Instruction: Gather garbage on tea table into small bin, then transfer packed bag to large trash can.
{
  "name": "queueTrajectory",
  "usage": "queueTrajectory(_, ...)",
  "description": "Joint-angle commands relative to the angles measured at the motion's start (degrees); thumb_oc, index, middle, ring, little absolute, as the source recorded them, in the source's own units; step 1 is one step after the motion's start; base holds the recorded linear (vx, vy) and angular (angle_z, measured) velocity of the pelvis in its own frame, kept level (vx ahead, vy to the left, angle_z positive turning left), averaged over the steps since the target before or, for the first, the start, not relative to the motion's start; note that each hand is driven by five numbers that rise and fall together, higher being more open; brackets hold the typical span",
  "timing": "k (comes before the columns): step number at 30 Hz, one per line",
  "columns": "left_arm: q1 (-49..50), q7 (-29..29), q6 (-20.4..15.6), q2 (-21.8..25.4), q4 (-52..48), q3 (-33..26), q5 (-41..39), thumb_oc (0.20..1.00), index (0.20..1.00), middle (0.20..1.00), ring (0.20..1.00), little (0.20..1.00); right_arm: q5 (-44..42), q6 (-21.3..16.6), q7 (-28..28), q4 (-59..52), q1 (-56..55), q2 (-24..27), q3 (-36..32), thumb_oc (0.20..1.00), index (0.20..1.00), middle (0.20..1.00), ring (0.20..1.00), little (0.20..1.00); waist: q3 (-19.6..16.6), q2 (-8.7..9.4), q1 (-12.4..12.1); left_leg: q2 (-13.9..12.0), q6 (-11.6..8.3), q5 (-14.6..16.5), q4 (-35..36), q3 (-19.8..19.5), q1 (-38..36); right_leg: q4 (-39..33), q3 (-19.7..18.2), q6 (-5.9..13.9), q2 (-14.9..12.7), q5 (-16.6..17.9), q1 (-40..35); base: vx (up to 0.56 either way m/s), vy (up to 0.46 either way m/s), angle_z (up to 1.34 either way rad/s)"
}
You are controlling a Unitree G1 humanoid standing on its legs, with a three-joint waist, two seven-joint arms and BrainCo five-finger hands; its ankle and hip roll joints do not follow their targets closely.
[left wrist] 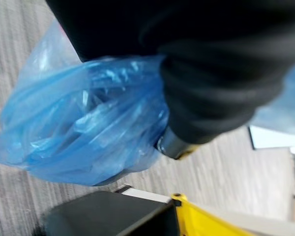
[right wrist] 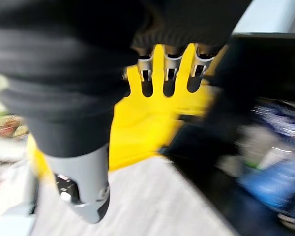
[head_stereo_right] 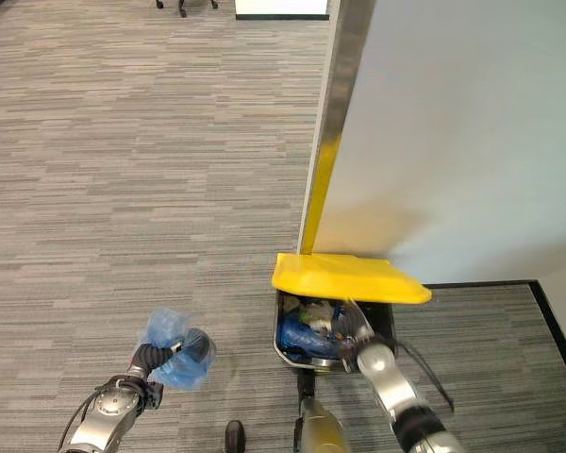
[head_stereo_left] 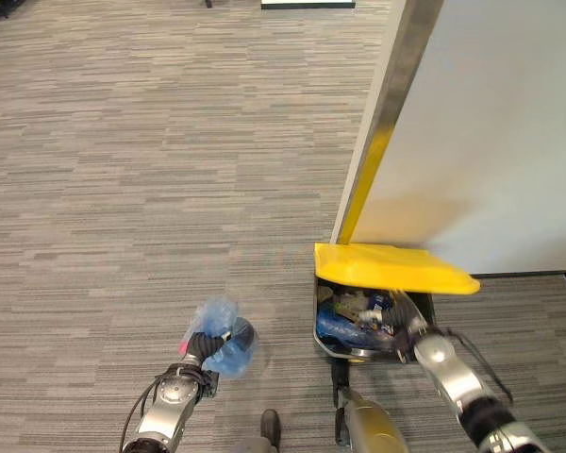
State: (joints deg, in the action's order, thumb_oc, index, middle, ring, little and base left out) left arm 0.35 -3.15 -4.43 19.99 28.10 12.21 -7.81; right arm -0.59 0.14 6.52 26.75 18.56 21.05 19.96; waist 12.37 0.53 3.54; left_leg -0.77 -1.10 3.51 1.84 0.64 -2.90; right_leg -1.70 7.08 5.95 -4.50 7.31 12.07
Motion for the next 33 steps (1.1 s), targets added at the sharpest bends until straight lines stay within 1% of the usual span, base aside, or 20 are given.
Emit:
queueTrajectory(1,-3.27,1.33,-4.22,3.60,-4.88,1.62,1.53,0.200,0.200,0.200,0.200,0.200,0.43,-2.80,0.09,0.35,4.13,-0.07,1.36,1.000,1.000,1.000,1.000,1.000,0.30,3.32,-1.42,7.22,3.45,14.93,-7.68,0.03,-6.02,0.88,2.49,2.81,-0.73,3.71,7.17,-0.02,-0.020,0.12)
queueTrajectory(3,-5.43,2.20,-4.73,4.53,-7.03,4.91,1.72,0.200,0.200,0.200,0.200,0.200,-0.74,-2.81,0.54,0.94,8.39,1.19,1.81,1.000,1.000,1.000,1.000,1.000,0.61,3.62,-1.45,7.16,3.41,14.95,-7.85,0.16,-5.61,1.01,2.35,2.86,-0.75,3.94,7.60,-0.01,-0.018,0.08)
queueTrajectory(6,-6.35,2.56,-4.82,4.61,-7.42,6.22,1.70,0.200,0.200,0.200,0.200,0.200,-1.32,-2.83,0.74,1.44,9.82,1.66,1.80,1.000,1.000,1.000,1.000,1.000,0.79,3.67,-1.41,7.15,3.38,15.01,-7.99,0.29,-5.36,1.18,2.15,2.85,-0.75,3.95,7.91,-0.02,-0.014,0.01)
queueTrajectory(7,-10.66,3.16,-5.18,5.07,-8.20,10.25,1.48,0.200,0.200,0.200,0.200,0.200,-2.53,-2.41,1.15,4.10,13.80,3.61,2.52,1.000,1.000,1.000,1.000,1.000,1.63,3.95,-0.88,7.30,3.26,15.21,-8.82,0.69,-4.27,1.80,1.69,2.81,-0.88,4.05,9.09,-0.07,-0.034,-0.04)
queueTrajectory(10,-20.63,2.09,-4.75,3.60,-6.52,15.46,1.62,0.200,0.200,0.200,0.200,0.200,-0.59,-0.93,2.26,6.89,17.73,7.59,3.27,1.000,1.000,1.000,1.000,1.000,3.86,3.93,0.86,7.83,3.29,15.46,-10.53,2.06,-1.53,3.12,0.44,2.86,-0.96,4.24,11.86,-0.09,-0.021,-0.17)
queueTrajectory(12,-28.34,0.31,-4.42,2.09,-2.93,18.25,2.99,0.200,0.200,0.200,0.200,0.200,0.20,-0.68,3.72,8.83,20.22,9.78,3.38,1.000,1.000,1.000,1.000,1.000,5.15,3.87,2.57,8.13,3.41,15.53,-11.66,3.50,0.43,4.06,-0.56,3.06,-0.86,4.32,13.74,-0.07,0.028,-0.34)
queueTrajectory(14,-32.02,-0.57,-4.53,1.22,-1.31,19.51,3.13,0.200,0.200,0.200,0.200,0.200,0.18,-0.69,4.35,10.17,21.62,10.73,3.43,1.000,1.000,1.000,1.000,1.000,5.87,3.82,3.39,8.21,3.50,15.74,-12.36,4.18,1.39,4.49,-1.22,3.18,-0.77,4.33,14.69,-0.04,0.037,-0.38)
queueTrajectory(15,-35.91,-1.28,-4.38,0.35,0.47,21.17,3.35,0.200,0.200,0.200,0.200,0.200,-0.44,-0.77,5.14,12.07,23.40,12.04,3.50,1.000,1.000,1.000,1.000,1.000,6.50,3.74,4.40,8.34,3.53,15.85,-12.86,4.79,2.14,4.74,-1.64,3.34,-0.79,4.37,15.45,-0.03,0.041,-0.24)
queueTrajectory(17,-40.75,-2.22,-4.07,-0.69,4.20,23.00,4.42,0.200,0.200,0.200,0.200,0.200,-1.72,-1.02,6.01,14.30,25.96,13.36,3.67,1.000,1.000,1.000,1.000,1.000,7.42,3.67,5.60,8.44,3.55,16.04,-13.96,5.39,3.59,5.04,-2.41,3.44,-0.71,4.62,16.67,-0.04,0.032,-0.21)
queueTrajectory(18,-40.87,-2.24,-4.12,-0.75,4.31,23.00,4.42,0.200,0.200,0.200,0.200,0.200,-1.75,-1.05,6.02,14.37,26.06,13.39,3.69,1.000,1.000,1.000,1.000,1.000,7.45,3.65,5.58,8.44,3.55,16.07,-14.03,5.41,3.67,5.07,-2.43,3.44,-0.71,4.63,16.72,-0.04,0.021,-0.21)
queueTrajectory(19,-43.82,-2.97,-3.64,-1.61,8.16,24.38,5.35,0.200,0.200,0.200,0.200,0.200,-2.74,-1.11,6.51,15.68,28.32,14.16,4.31,1.000,1.000,1.000,1.000,1.000,8.16,3.66,6.47,8.61,3.50,16.09,-14.62,5.72,4.67,5.27,-2.80,3.47,-0.75,4.83,17.68,-0.03,0.017,-0.14)
queueTrajectory(22,-48.69,-3.10,-3.24,-3.07,13.25,27.23,6.90,0.200,0.200,0.200,0.200,0.200,-4.43,-1.48,7.23,16.73,32.89,14.85,6.20,1.000,1.000,1.000,1.000,1.000,9.33,3.37,7.90,8.71,3.43,16.38,-16.30,6.75,6.91,5.59,-3.37,3.50,-0.87,5.10,19.19,-0.02,0.017,-0.03)
queueTrajectory(25,-51.15,-2.73,-2.95,-5.49,17.15,29.46,8.96,0.200,0.200,0.200,0.200,0.200,-6.13,-2.36,7.92,16.42,36.19,13.32,7.69,1.000,1.000,1.000,1.000,1.000,9.62,3.06,8.91,8.62,3.37,16.59,-16.78,7.28,8.10,5.58,-4.17,3.51,-0.47,5.39,20.41,0.01,0.008,-0.17)
queueTrajectory(27,-53.00,-3.71,-2.61,-7.44,20.78,30.59,12.31,0.200,0.200,0.200,0.200,0.200,-7.00,-3.40,8.46,14.21,38.64,11.31,9.15,1.000,1.000,1.000,1.000,1.000,9.83,3.16,9.55,8.57,3.43,16.84,-17.32,7.84,8.94,5.84,-4.74,3.56,-0.14,5.62,21.35,0.01,-0.002,-0.04)
queueTrajectory(29,-53.60,-4.34,-2.29,-7.74,21.66,30.48,12.99,0.200,0.200,0.200,0.200,0.200,-7.46,-3.77,8.67,13.33,39.29,10.76,9.57,1.000,1.000,1.000,1.000,1.000,9.94,3.29,9.60,8.56,3.44,16.92,-17.40,8.05,9.08,5.80,-4.77,3.57,0.00,5.68,21.42,0.00,0.000,0.00)
queueTrajectory(30,-53.75,-4.72,-2.08,-7.77,22.25,30.44,13.72,0.583,0.583,0.583,0.583,0.583,-7.71,-3.87,8.69,12.80,39.46,10.54,9.82,1.000,1.000,1.000,1.000,1.000,10.06,3.42,9.63,8.48,3.44,16.93,-17.45,8.16,9.15,5.79,-4.79,3.64,0.09,5.70,21.42,0.00,0.000,0.00)
queueTrajectory(31,-53.98,-5.03,-1.62,-7.82,22.73,30.28,14.54,1.000,1.000,1.000,1.000,1.000,-7.65,-3.96,8.70,12.29,39.61,10.42,10.06,1.000,1.000,1.000,1.000,1.000,10.18,3.47,9.58,8.40,3.45,16.91,-17.48,8.33,9.20,5.81,-4.68,3.68,0.15,5.63,21.43,0.00,0.000,0.00)
queueTrajectory(33,-53.87,-5.30,-1.09,-7.67,23.23,30.03,16.01,1.000,1.000,1.000,1.000,1.000,-7.45,-4.01,8.57,11.44,39.38,10.56,10.27,1.000,1.000,1.000,1.000,1.000,10.27,3.56,9.45,8.17,3.43,16.95,-17.65,8.57,9.17,5.80,-4.55,3.72,0.23,5.50,21.30,0.00,-0.001,-0.02)
